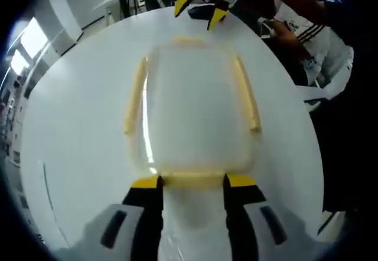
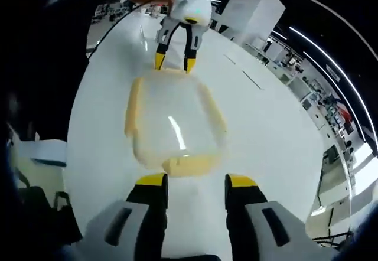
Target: Snap each plastic latch of the storage box into its locked position after aligning the lid with the box until every specified latch is closed and the lid sits flush.
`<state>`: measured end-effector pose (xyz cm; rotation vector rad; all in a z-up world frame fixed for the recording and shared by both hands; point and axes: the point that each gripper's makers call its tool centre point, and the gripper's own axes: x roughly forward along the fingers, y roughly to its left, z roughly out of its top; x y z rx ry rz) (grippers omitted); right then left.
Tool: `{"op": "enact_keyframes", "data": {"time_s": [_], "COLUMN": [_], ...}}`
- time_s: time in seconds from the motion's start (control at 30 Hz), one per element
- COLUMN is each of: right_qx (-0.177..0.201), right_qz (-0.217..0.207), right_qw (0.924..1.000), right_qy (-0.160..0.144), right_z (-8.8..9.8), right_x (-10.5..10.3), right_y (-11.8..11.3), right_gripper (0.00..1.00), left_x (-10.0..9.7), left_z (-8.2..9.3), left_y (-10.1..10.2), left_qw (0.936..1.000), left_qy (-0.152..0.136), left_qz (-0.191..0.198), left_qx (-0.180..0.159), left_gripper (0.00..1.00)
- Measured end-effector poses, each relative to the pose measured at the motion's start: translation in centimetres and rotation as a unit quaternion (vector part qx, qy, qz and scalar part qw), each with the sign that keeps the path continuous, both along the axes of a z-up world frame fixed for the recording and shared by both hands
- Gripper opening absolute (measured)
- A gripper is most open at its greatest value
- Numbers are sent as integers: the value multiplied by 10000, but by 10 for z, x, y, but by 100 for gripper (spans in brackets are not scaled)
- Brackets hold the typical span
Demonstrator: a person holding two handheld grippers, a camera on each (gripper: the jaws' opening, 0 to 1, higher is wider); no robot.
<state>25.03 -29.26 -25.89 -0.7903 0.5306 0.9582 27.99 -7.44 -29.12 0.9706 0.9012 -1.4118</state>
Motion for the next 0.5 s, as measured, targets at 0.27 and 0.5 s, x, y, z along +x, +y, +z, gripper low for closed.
{"op": "enact_keyframes", "data": {"time_s": [0.27,0.5], "right_qx": [-119,-331], "right_qz": [739,1183], "right_qw": [9937,9845], "right_qy": [839,1251], "right_z": [-18,-27], "right_x": [1,3], "right_y": [12,14], "right_gripper": [37,37], "left_x": [0,-1], "left_z": [0,0], "left_y": [0,0], "left_qw": [10000,9999], "left_qy": [-5,0], "left_qz": [4,14], "left_qx": [80,108], "left_gripper": [39,39]}}
